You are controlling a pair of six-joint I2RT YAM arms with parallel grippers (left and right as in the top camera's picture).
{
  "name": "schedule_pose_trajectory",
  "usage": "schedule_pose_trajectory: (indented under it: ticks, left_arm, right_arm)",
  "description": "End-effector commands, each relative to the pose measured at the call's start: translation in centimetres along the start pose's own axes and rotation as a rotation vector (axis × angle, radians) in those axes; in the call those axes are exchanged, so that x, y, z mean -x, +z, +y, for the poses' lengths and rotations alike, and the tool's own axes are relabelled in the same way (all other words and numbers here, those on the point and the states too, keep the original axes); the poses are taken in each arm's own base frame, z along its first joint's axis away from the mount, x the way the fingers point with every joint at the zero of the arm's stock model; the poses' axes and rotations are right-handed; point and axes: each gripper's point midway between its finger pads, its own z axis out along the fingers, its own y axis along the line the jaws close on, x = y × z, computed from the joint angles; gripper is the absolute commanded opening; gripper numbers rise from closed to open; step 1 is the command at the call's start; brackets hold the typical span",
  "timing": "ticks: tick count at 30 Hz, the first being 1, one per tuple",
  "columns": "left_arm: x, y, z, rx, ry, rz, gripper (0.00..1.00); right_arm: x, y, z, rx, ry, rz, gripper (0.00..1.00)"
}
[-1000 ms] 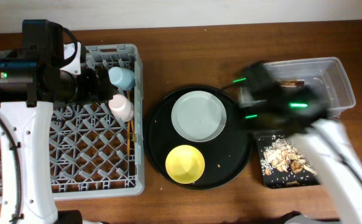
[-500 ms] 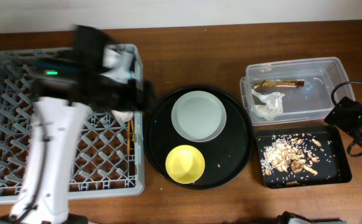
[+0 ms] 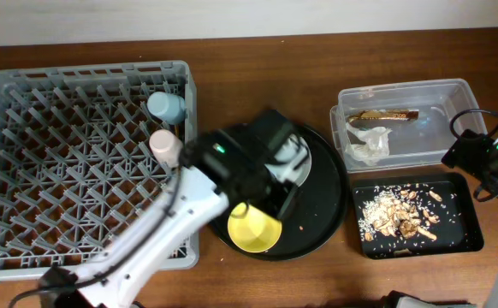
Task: Sort waste into correct bins and load items into the dishwasher rack
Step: 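Reach the left gripper to the yellow bowl and grasp its rim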
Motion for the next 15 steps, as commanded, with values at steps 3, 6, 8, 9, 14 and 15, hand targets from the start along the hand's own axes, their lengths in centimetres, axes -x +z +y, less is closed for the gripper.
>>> schedule_pose_trajectory:
  ticks: [3, 6, 8, 9, 14, 15]
  left_arm:
    - [-4.3, 5.8, 2.7, 0.277, -0.108, 0.057, 0.51]
    - [-5.2, 9.5, 2.3, 0.252, -0.079, 0.032, 0.41]
    - [-5.3, 10.6, 2.1, 0.241, -0.064, 0.015, 0.4]
    - [-5.4, 11.2, 2.1, 0.234, -0.056, 0.005, 0.4]
    - [-5.6, 13.2, 2.5, 0.23, -0.039, -0.038, 0.32]
    - [-5.7, 13.5, 2.6, 0.228, -0.038, -0.043, 0.3]
  right_arm:
    - [0.3, 0.8, -0.1, -0.026, 0.003, 0.021, 0.99]
    - [0.4, 1.1, 0.0, -0.031, 0.0, 0.032, 0.99]
    - [0.4, 1.2, 0.0, -0.031, -0.001, 0.035, 0.99]
    - [0.4, 1.2, 0.0, -0.032, 0.0, 0.035, 0.99]
    - [0.4, 1.2, 0.0, -0.032, 0.0, 0.035, 0.99]
    - [0.4, 1.2, 0.0, -0.031, 0.0, 0.035, 0.99]
